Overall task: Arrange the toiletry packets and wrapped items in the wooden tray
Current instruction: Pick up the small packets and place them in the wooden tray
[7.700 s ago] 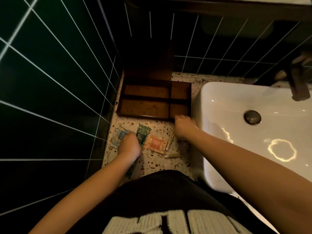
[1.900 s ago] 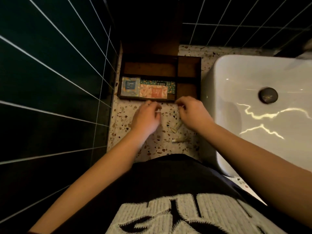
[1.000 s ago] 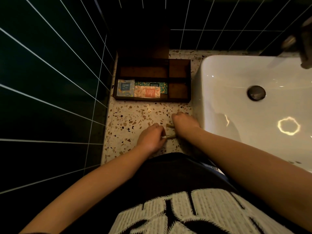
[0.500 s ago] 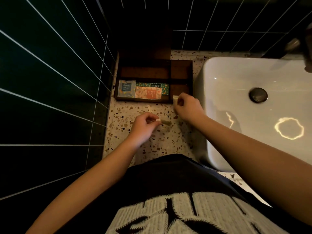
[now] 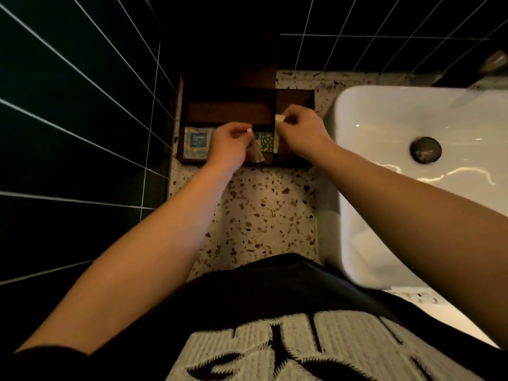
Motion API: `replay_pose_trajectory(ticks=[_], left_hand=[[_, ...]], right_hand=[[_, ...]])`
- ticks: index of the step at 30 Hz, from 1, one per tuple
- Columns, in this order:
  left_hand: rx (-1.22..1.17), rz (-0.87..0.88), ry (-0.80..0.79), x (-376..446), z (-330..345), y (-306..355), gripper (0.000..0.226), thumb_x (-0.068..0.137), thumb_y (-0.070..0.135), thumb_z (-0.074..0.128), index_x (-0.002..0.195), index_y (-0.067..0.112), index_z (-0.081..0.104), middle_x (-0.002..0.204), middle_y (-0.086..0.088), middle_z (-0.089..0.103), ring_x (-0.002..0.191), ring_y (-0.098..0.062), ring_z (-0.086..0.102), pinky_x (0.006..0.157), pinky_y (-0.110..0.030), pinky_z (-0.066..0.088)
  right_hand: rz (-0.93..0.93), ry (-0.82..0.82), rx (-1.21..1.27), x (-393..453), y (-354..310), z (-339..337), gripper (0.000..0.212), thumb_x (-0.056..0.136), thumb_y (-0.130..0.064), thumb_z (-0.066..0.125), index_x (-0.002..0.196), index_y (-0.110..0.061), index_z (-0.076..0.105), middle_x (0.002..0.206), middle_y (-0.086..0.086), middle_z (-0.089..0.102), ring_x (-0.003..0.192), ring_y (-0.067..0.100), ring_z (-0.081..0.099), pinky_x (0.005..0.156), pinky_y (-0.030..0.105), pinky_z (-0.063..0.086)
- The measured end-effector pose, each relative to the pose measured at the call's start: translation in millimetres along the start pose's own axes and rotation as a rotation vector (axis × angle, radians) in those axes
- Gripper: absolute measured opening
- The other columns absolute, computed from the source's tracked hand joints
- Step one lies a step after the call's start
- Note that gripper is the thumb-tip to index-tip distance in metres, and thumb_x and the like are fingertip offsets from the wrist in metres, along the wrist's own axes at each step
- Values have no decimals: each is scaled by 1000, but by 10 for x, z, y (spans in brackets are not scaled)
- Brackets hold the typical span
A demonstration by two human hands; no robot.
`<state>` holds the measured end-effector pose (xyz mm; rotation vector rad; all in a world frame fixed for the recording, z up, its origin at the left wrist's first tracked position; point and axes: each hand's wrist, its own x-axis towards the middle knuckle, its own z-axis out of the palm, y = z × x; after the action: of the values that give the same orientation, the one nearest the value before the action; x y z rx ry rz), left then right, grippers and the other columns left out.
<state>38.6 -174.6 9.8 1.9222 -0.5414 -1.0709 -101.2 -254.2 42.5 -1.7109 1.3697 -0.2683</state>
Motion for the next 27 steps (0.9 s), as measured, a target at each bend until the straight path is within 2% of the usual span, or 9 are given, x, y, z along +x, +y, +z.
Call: replay_pose_trajectory(ticks=[1, 4, 7, 11, 13, 16, 18, 23, 27], left_hand=[[5, -12, 5, 64, 31, 2, 14, 98, 15, 63, 108, 20, 70, 99, 2, 68, 96, -19, 69, 75, -30, 61], [38, -43, 29, 196, 113, 4, 10, 95, 14, 65, 99, 23, 68, 99, -2, 69, 94, -22, 69, 73, -37, 62], [78, -51, 37, 296, 185, -15, 13, 94, 13, 66, 91, 26, 67, 90, 2, 68, 90, -21, 68, 83, -45, 60], [171, -50, 23, 360, 269, -82, 12, 94, 14, 66, 89, 25, 68, 91, 4, 68, 92, -19, 66, 85, -39, 58], [232, -28, 18, 374, 300, -116, 7, 94, 16, 66, 95, 21, 71, 95, 2, 68, 94, -19, 64, 82, -33, 54], [312, 22, 4, 380, 331, -158, 14, 96, 14, 63, 108, 15, 71, 98, -1, 65, 96, -19, 62, 80, -30, 48], [374, 61, 1, 377, 340, -187, 20, 97, 14, 61, 115, 14, 70, 105, -4, 68, 98, -18, 62, 81, -29, 48], [489, 138, 25, 357, 342, -240, 24, 97, 12, 58, 118, 14, 68, 113, -6, 70, 103, -20, 65, 82, -28, 48], [509, 166, 47, 306, 312, -245, 21, 95, 9, 59, 113, 14, 68, 108, -6, 69, 98, -20, 64, 81, -30, 51]], right_hand=[[-4, 0, -19, 49, -8, 14, 5, 96, -25, 58, 100, -25, 61, 91, 1, 63, 66, 10, 57, 51, 19, 41], [-2, 0, -84, 171, -22, 61, 18, 96, -25, 60, 113, -21, 66, 102, 2, 63, 70, 9, 59, 53, 18, 46], [20, -8, -140, 281, -37, 118, 21, 96, -24, 61, 115, -19, 67, 106, 4, 63, 79, 14, 62, 56, 18, 47], [142, -66, -248, 391, -19, 235, 35, 92, -22, 66, 124, -10, 63, 120, 11, 62, 101, 26, 64, 73, 29, 50], [188, -76, -296, 411, 6, 290, 37, 90, -21, 67, 123, -6, 61, 120, 14, 61, 102, 29, 64, 77, 34, 55], [192, -82, -333, 425, 11, 357, 35, 89, -24, 69, 118, -6, 61, 116, 14, 62, 96, 30, 65, 81, 39, 58], [166, -82, -401, 421, 0, 388, 35, 90, -25, 68, 119, -7, 61, 119, 14, 60, 100, 31, 64, 86, 43, 58], [57, -72, -521, 352, 80, 422, 33, 92, -13, 64, 124, -9, 56, 126, 14, 55, 108, 32, 61, 83, 41, 53], [13, -52, -458, 246, 120, 378, 24, 91, -12, 62, 115, -8, 58, 118, 14, 58, 99, 30, 61, 78, 39, 53]])
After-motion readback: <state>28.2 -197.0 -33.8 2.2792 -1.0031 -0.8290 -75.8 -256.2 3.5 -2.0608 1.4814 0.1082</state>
